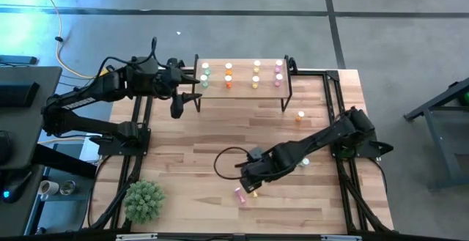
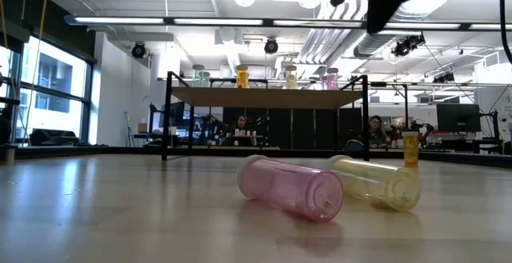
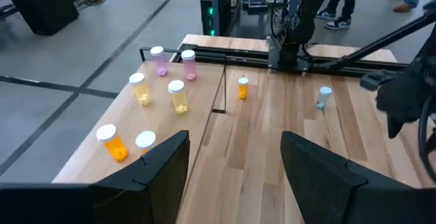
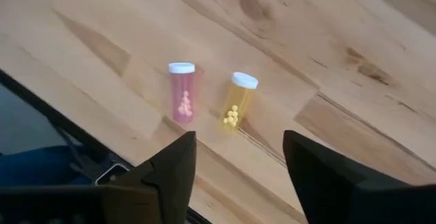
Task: Pick and place medicine bottles onto shelf by color
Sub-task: Put the yellow pill bottle on the shelf aligned with the other yellow pill bottles
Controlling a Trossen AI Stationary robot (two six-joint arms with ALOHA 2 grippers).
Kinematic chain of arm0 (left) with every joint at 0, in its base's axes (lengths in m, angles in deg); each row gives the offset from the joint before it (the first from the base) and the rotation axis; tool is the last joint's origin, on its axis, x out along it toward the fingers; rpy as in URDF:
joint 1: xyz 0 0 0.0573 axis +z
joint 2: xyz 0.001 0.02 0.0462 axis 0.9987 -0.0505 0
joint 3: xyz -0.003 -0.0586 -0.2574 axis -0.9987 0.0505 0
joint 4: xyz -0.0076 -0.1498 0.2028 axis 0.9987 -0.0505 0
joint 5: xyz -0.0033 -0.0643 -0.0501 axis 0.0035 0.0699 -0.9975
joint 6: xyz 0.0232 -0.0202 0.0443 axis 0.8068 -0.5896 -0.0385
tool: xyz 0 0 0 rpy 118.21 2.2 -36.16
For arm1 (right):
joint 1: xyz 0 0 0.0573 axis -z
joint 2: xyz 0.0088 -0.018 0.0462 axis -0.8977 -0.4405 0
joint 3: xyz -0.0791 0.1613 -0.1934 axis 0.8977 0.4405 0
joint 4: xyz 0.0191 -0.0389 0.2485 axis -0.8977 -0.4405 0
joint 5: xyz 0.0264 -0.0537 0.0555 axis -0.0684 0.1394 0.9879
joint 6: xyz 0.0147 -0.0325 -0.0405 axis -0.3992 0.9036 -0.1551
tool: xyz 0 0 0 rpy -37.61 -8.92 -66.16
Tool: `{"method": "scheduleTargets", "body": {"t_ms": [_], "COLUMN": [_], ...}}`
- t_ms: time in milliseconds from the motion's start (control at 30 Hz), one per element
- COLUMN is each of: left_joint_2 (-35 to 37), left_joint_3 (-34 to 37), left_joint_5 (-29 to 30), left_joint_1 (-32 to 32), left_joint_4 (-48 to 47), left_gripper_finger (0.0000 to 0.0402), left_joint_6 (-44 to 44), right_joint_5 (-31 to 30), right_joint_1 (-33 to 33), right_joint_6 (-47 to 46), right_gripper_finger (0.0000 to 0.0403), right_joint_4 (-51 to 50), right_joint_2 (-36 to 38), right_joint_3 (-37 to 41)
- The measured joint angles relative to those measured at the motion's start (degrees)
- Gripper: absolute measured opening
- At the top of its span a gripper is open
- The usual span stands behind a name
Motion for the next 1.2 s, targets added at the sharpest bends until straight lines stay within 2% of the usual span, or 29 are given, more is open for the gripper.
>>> {"method": "scheduleTargets", "body": {"t_ms": [167, 467, 867, 1000, 1200], "left_joint_2": [0.2, 0.2, 0.2, 0.2, 0.2], "left_joint_3": [0.0, 0.0, 0.0, 0.0, 0.0], "left_joint_5": [0.0, 0.0, 0.0, 0.05, 0.2], "left_joint_1": [0.0, -0.02, -0.02, -0.02, -0.02], "left_joint_4": [-0.02, -0.02, -0.02, 0.0, 0.0], "left_gripper_finger": [0.0218, 0.0218, 0.0218, 0.0218, 0.0218], "left_joint_6": [-0.01, 0.0, 0.0, 0.0, 0.0], "right_joint_5": [0.81, 3.49, 3.98, 5.07, 5.45], "right_joint_1": [-0.57, -2.61, -3.12, -3.12, -3.16], "right_joint_6": [-1.69, -2.65, -5.1, -5.63, -5.48], "right_gripper_finger": [0.0231, 0.0231, 0.0231, 0.0212, 0.0152], "right_joint_4": [0.72, 7.03, 9.99, 10.26, 10.09], "right_joint_2": [-3.2, -10.22, -17.02, -18.07, -18.54], "right_joint_3": [0.0, 0.0, 0.02, 0.02, 0.02]}}
